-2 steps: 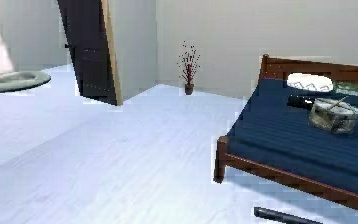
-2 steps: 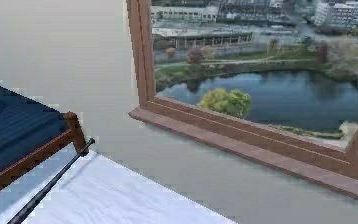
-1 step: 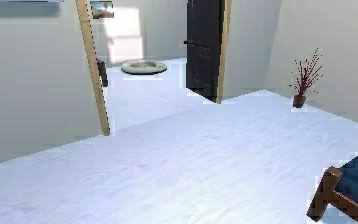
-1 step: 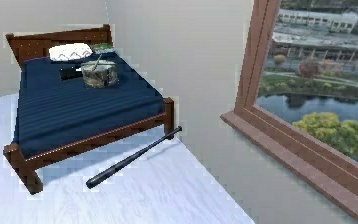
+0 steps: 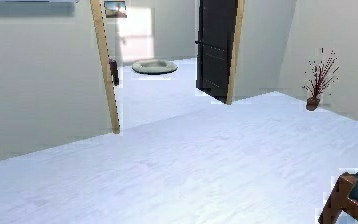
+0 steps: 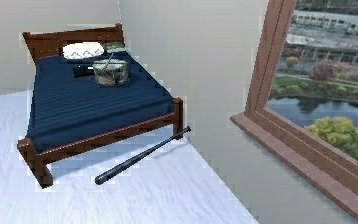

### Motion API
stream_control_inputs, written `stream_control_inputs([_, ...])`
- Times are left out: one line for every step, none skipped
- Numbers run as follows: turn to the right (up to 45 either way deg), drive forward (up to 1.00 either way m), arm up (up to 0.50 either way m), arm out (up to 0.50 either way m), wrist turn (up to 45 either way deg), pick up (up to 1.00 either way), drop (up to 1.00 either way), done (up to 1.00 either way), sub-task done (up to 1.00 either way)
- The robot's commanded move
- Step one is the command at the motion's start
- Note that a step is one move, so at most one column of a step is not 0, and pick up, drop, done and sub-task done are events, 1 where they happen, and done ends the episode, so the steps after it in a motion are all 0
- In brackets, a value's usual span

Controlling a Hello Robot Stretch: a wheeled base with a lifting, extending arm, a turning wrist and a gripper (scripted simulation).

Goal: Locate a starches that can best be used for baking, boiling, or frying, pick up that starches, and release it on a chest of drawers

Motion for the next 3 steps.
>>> stream_control_inputs([-3.0, 0.0, 0.0, 0.0, 0.0, 0.0, 0.0, 0.0, 0.0])
stream_control_inputs([0.0, 1.0, 0.0, 0.0, 0.0, 0.0, 0.0, 0.0, 0.0])
stream_control_inputs([0.0, 1.0, 0.0, 0.0, 0.0, 0.0, 0.0, 0.0, 0.0])
